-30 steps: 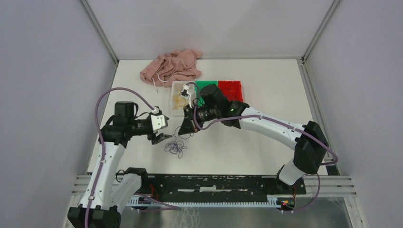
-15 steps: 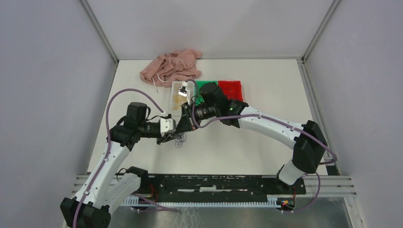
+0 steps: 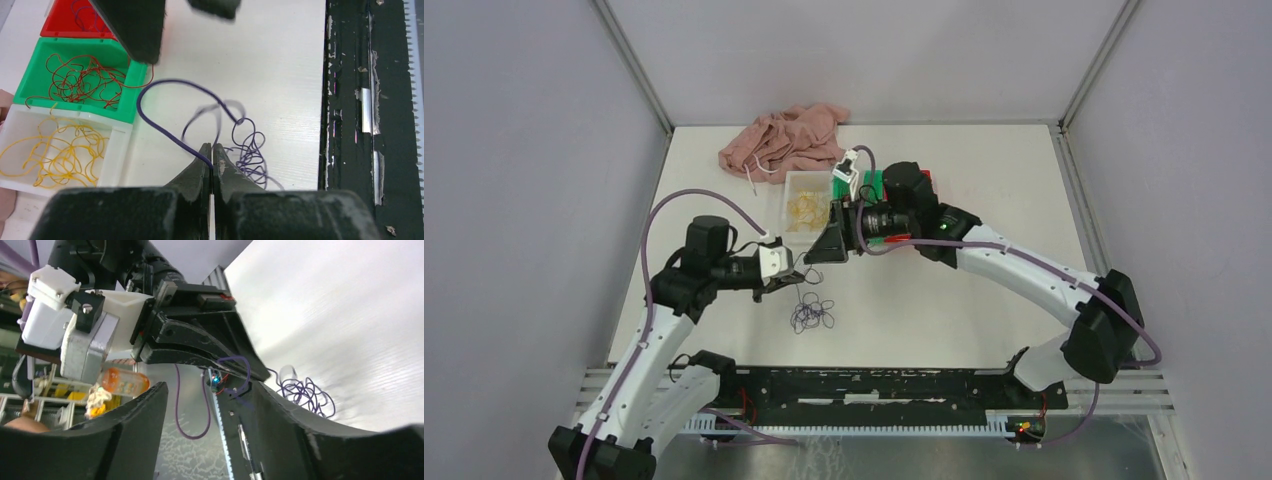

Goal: Untangle the cables
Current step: Untie the cable.

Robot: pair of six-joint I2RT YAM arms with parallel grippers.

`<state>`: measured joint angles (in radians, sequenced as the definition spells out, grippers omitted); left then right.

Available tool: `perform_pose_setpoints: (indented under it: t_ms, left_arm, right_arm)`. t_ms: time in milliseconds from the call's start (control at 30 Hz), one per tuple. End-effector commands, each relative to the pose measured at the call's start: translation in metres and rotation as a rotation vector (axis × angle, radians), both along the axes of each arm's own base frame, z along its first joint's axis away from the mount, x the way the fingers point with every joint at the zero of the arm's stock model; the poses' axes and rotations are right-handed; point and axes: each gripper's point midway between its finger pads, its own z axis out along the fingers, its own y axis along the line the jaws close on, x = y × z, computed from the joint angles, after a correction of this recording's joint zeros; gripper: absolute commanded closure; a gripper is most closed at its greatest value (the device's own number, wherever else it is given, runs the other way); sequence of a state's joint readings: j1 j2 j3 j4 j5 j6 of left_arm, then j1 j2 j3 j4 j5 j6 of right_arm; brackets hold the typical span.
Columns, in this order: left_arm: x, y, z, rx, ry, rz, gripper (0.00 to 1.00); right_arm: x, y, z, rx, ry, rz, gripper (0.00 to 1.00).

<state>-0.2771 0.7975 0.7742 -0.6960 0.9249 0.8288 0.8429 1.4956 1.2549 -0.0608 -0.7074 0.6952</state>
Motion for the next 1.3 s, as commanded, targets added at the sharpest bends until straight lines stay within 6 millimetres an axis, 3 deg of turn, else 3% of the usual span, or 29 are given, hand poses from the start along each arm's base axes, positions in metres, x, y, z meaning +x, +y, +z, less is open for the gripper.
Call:
perform_pose_setpoints:
  t_ms: [0, 133, 300, 400, 533, 733, 933, 1100, 1267]
  left_arm:
    - [0.007, -0.005, 0.037, -0.059, -0.040, 0.020, 0.97]
    - [0.012, -0.010, 0.063, -0.112, -0.022, 0.043, 0.97]
    - [0.013, -0.017, 0.100, -0.185, -0.032, 0.038, 0.97]
    - [0.012, -0.021, 0.116, -0.219, -0.026, 0.034, 0.97]
    - [0.013, -0.023, 0.129, -0.240, -0.033, 0.029, 0.97]
    - [0.009, -0.026, 0.141, -0.261, -0.029, 0.021, 0.97]
    - [0.001, -0.030, 0.159, -0.309, -0.012, 0.001, 0.97]
    - [-0.008, -0.031, 0.172, -0.330, -0.010, -0.020, 0.97]
    - [-0.012, -0.031, 0.172, -0.334, -0.009, -0.029, 0.97]
  right_arm:
    - [0.023, -0.028, 0.033, 0.100, -0.077, -0.123, 0.26]
    - [0.044, -0.056, 0.009, 0.012, -0.157, -0.273, 0.21]
    - [0.053, -0.068, -0.035, -0.030, -0.175, -0.363, 0.19]
    - [0.053, -0.058, -0.047, -0.024, -0.136, -0.342, 0.19]
    - [0.041, -0.029, -0.057, -0.021, -0.124, -0.270, 0.20]
    - [0.030, 0.007, -0.072, -0.039, -0.092, -0.242, 0.24]
    - [0.055, 0.015, -0.093, -0.085, -0.053, -0.372, 0.31]
    - [0.064, 0.012, -0.090, -0.084, -0.072, -0.423, 0.28]
    - [0.060, 0.014, -0.075, -0.005, -0.056, -0.422, 0.25]
